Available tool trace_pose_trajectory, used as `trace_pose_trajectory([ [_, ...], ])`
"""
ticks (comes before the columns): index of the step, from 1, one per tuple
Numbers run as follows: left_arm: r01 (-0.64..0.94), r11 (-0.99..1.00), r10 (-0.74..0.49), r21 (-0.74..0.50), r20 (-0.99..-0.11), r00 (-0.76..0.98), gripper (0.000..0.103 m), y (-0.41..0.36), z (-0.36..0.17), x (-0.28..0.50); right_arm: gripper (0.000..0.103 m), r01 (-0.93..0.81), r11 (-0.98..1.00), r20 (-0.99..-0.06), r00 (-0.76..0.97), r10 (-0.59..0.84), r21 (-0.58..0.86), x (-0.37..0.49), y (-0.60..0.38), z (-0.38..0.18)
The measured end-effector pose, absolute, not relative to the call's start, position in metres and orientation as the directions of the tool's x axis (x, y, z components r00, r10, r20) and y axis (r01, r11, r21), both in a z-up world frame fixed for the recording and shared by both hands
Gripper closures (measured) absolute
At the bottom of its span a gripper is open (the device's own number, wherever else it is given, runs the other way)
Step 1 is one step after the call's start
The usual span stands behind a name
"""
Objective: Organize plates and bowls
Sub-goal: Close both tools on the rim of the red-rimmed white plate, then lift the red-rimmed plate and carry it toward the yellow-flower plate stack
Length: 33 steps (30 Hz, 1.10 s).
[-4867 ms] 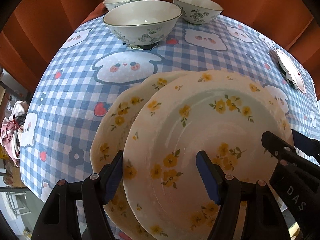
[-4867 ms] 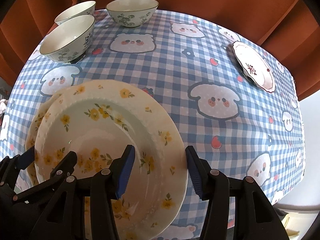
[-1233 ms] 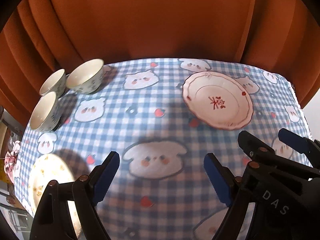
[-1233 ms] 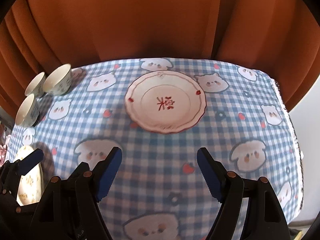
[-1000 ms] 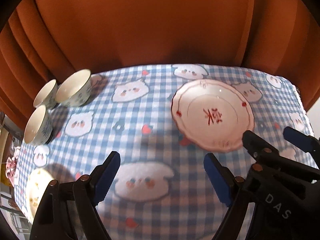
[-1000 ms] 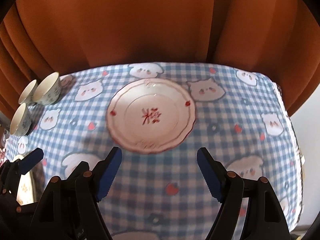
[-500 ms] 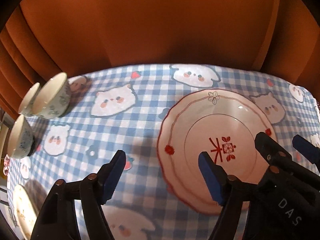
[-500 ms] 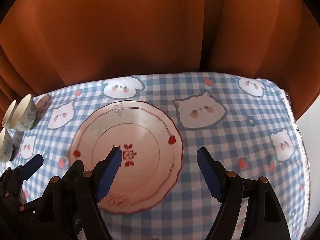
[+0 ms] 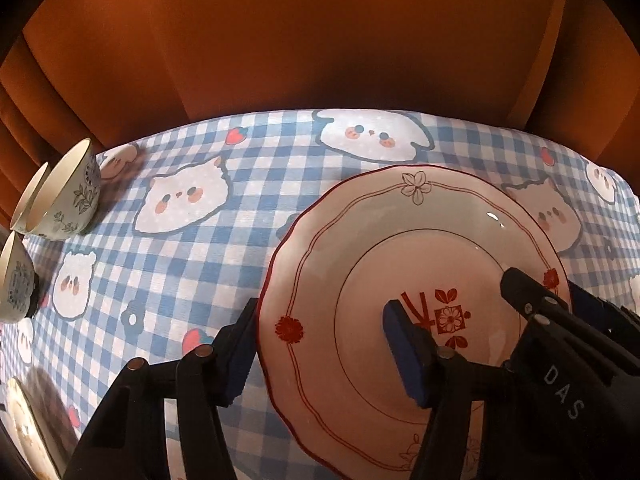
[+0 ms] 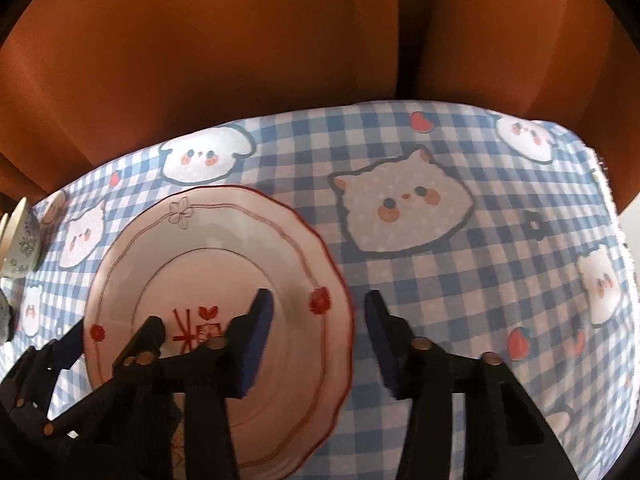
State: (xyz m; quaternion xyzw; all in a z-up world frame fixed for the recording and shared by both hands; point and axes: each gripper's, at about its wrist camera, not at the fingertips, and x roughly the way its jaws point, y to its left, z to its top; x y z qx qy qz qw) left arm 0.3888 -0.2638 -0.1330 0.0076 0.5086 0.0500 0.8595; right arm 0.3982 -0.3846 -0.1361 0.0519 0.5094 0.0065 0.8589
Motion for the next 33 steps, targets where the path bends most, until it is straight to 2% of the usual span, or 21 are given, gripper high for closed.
trace_pose_trajectory([
  [10, -0.036, 0.997, 0.083, 0.075, -0.895, 0.437, 0.041, -0.258, -0.131, 0.376, 0.058, 0.043, 0.996, -0.895, 0.444, 0.051, 0.078, 0.387, -0.377, -0.134],
  [17, 0.000, 0.997, 0.068, 0.074, -0.916, 0.396, 0.041, -0.243, -0.131, 0.337, 0.058, 0.025, 0.996, -0.915, 0.397, 0.069, 0.086, 0.348, -0.366, -0.133],
  [23, -0.011, 0.999, 0.050, 0.049, -0.929, 0.367, 0.042, -0.227, -0.130, 0.305, 0.058, 0.016, 0.996, -0.928, 0.365, 0.075, 0.087, 0.313, -0.351, -0.131],
  [28, -0.065, 0.998, 0.018, -0.005, -0.934, 0.358, 0.046, -0.210, -0.126, 0.283, 0.058, -0.032, 0.997, -0.940, 0.334, 0.074, 0.067, 0.286, -0.339, -0.132],
  [33, -0.044, 0.999, 0.042, 0.028, -0.929, 0.368, 0.046, -0.212, -0.127, 0.271, 0.058, -0.024, 0.996, -0.941, 0.325, 0.091, 0.088, 0.270, -0.337, -0.133],
])
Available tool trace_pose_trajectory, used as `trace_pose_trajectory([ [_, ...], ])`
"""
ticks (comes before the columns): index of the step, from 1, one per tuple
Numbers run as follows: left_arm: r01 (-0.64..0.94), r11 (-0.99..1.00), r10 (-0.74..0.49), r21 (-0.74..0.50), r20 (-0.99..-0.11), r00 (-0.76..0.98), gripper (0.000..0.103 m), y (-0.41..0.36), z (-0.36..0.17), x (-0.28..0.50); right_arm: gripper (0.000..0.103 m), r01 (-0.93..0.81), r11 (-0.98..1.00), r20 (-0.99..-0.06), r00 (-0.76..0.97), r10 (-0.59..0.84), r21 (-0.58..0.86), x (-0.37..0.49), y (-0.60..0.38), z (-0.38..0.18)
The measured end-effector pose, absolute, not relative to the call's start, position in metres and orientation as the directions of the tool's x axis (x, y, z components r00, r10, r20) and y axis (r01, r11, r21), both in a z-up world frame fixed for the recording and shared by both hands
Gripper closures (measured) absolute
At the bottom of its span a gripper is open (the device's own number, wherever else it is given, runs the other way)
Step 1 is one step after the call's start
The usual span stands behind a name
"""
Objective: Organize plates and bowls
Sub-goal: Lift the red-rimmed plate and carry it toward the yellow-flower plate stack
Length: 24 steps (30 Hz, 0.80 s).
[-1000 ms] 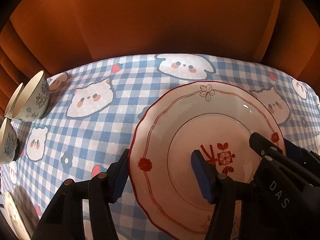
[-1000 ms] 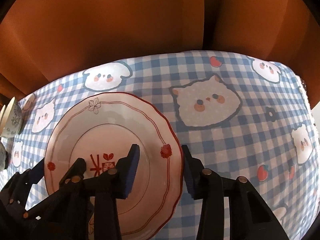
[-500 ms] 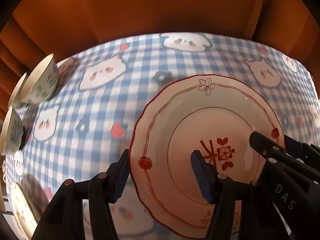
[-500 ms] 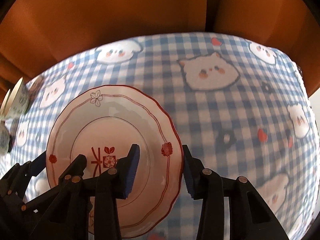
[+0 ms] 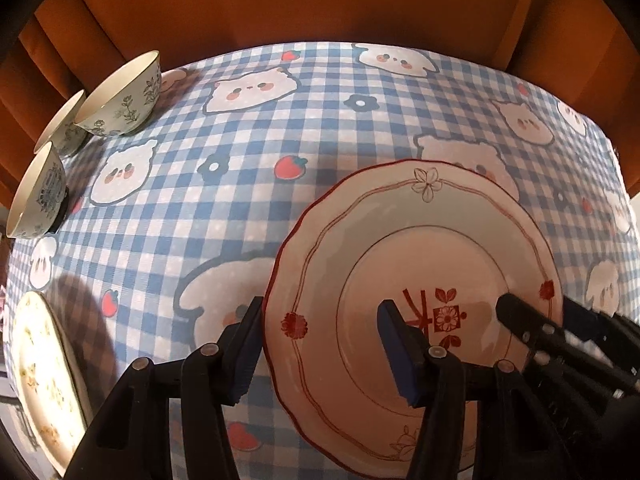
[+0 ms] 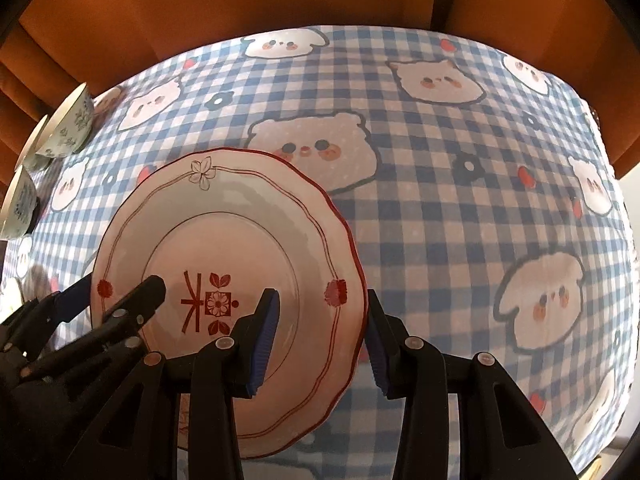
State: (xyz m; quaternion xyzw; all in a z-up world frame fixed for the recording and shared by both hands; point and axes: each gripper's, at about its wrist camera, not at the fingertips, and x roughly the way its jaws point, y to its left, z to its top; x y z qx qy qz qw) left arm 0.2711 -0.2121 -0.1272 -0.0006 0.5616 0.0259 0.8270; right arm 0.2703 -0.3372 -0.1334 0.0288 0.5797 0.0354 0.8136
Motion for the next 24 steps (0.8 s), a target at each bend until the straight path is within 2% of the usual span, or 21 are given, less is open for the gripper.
trace_pose_trajectory([
  [10, -0.064, 0.998, 0.045, 0.023, -0.928, 0.371, 0.042, -0.212, -0.131, 0.271, 0.058, -0.039, 0.997, -0.939, 0.335, 0.079, 0.070, 0.279, -0.334, -0.136],
  [24, -0.085, 0.995, 0.084, 0.058, -0.938, 0.336, 0.045, -0.217, -0.121, 0.266, 0.059, -0.070, 0.997, -0.948, 0.314, 0.050, 0.030, 0.278, -0.331, -0.129],
])
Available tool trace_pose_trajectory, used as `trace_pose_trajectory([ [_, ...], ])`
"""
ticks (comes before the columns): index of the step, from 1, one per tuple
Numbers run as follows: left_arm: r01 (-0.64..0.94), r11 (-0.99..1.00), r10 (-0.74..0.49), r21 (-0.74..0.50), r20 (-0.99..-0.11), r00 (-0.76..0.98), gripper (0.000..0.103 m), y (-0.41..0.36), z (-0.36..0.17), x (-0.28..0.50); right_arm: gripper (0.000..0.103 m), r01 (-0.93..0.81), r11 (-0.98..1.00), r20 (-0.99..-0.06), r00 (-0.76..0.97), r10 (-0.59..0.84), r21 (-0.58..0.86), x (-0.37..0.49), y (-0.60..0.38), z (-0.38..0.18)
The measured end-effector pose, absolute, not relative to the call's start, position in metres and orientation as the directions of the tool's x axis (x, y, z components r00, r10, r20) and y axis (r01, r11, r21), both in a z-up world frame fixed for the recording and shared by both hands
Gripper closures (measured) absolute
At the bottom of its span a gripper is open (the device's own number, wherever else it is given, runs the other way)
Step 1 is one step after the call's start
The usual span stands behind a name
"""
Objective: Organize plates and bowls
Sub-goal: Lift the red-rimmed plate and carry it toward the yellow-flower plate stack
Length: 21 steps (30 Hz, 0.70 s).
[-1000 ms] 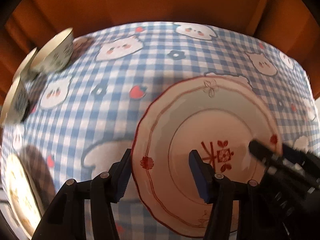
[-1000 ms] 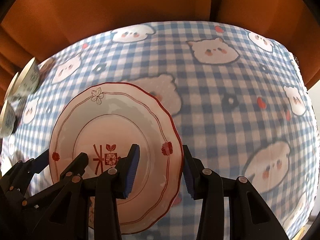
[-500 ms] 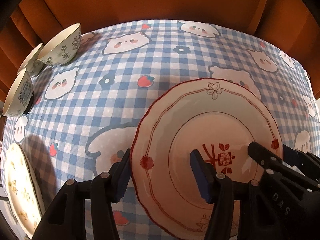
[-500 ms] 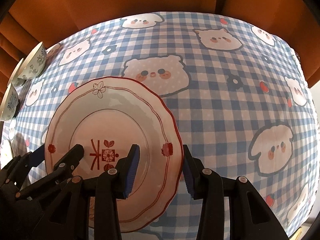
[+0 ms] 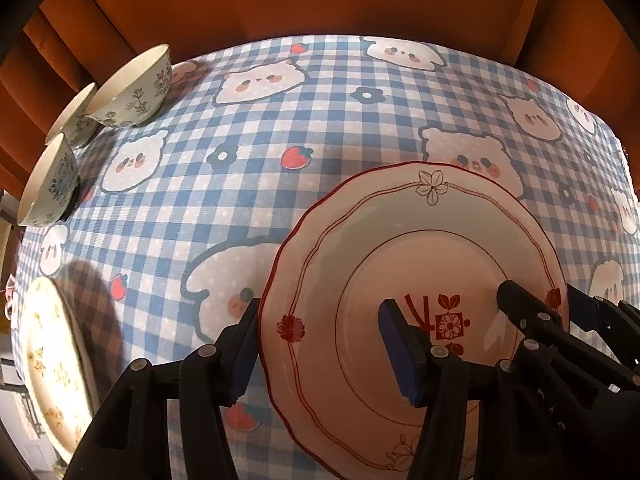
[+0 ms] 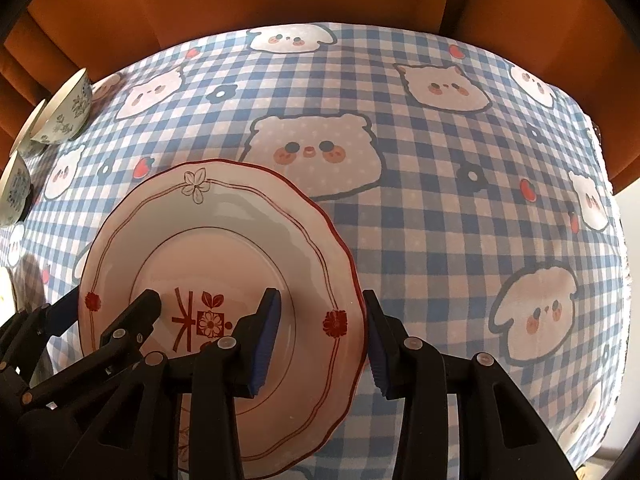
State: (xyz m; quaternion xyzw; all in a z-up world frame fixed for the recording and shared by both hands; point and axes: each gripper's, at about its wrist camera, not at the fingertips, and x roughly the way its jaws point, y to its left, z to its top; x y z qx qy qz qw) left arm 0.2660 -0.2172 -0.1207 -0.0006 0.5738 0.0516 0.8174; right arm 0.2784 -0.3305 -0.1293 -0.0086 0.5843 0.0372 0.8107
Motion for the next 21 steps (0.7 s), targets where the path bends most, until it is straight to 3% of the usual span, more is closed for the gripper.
trace_pose_trajectory([
  [21, 0.001, 0.999, 0.031, 0.035, -0.898, 0.440, 0.045, -0.181, -0.063, 0.218, 0.059, 0.015, 1.000, -0.908, 0.420, 0.002, 0.010, 0.221, -0.303, -0.070],
])
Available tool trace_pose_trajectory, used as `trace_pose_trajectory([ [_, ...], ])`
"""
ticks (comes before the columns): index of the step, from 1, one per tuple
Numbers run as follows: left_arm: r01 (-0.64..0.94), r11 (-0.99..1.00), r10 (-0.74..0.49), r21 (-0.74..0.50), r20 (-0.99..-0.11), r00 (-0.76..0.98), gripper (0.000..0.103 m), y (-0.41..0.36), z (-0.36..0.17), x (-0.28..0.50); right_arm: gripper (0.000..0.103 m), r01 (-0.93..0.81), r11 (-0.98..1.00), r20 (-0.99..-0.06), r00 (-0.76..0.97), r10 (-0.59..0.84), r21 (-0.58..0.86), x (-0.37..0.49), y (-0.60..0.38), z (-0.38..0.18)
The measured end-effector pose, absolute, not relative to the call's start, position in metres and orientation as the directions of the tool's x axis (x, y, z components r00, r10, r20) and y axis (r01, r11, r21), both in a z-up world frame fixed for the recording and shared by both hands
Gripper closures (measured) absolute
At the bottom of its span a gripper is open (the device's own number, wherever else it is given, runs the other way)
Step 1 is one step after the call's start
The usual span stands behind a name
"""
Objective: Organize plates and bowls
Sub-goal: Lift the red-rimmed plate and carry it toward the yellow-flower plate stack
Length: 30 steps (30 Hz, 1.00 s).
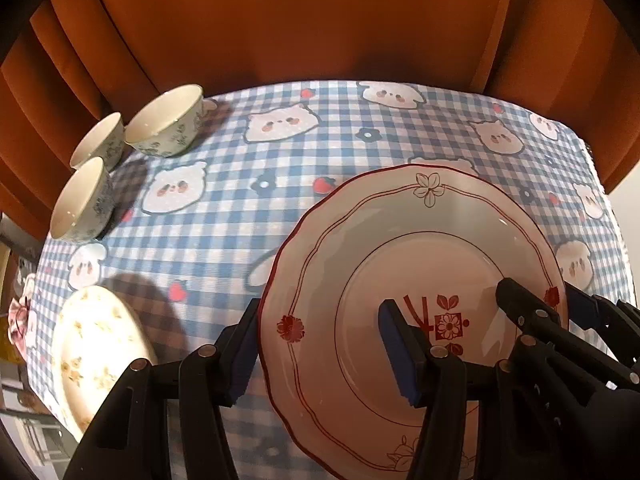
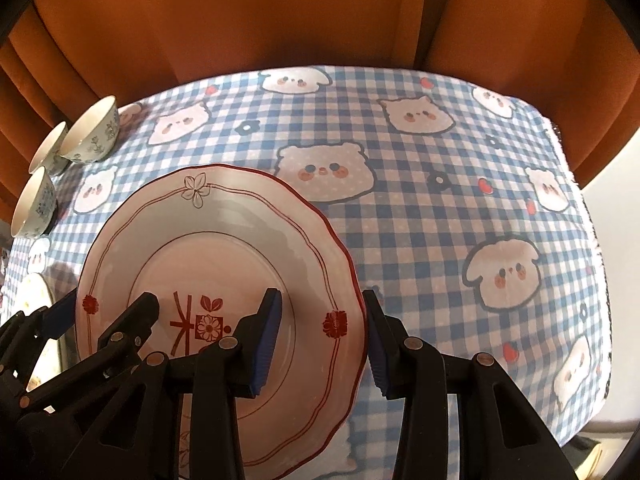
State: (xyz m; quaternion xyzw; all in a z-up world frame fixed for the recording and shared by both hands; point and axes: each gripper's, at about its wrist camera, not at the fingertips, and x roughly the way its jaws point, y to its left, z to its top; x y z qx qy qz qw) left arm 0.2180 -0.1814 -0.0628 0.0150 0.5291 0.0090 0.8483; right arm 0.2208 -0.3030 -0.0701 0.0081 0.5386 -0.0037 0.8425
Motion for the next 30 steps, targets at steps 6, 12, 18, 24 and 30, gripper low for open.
trace_pose_trajectory([
  [6, 0.060, 0.997, 0.011, 0.044, -0.884, 0.467, 0.045, -0.153, -0.050, 0.200, 0.059, 0.063, 0.998, -0.899, 0.437, -0.011, 0.018, 0.198, -0.274, -0.056],
  [12, 0.084, 0.996, -0.010, 0.035, -0.875, 0.485, 0.045, -0.115, -0.045, 0.181, 0.059, 0.094, 0.995, -0.891, 0.453, -0.026, 0.019, 0.178, -0.236, -0.047],
  [18, 0.078, 0.997, -0.036, 0.002, -0.879, 0.476, 0.045, -0.072, -0.047, 0.165, 0.059, 0.092, 0.996, -0.886, 0.462, -0.037, 0.006, 0.162, -0.194, -0.043],
  [24, 0.058, 0.998, -0.045, -0.019, -0.874, 0.484, 0.045, -0.032, -0.046, 0.151, 0.059, 0.068, 0.998, -0.887, 0.460, -0.042, -0.011, 0.149, -0.152, -0.041],
  [30, 0.028, 0.999, -0.053, -0.045, -0.872, 0.486, 0.045, 0.007, -0.047, 0.139, 0.059, 0.035, 0.999, -0.891, 0.451, -0.049, -0.037, 0.144, -0.115, -0.040],
])
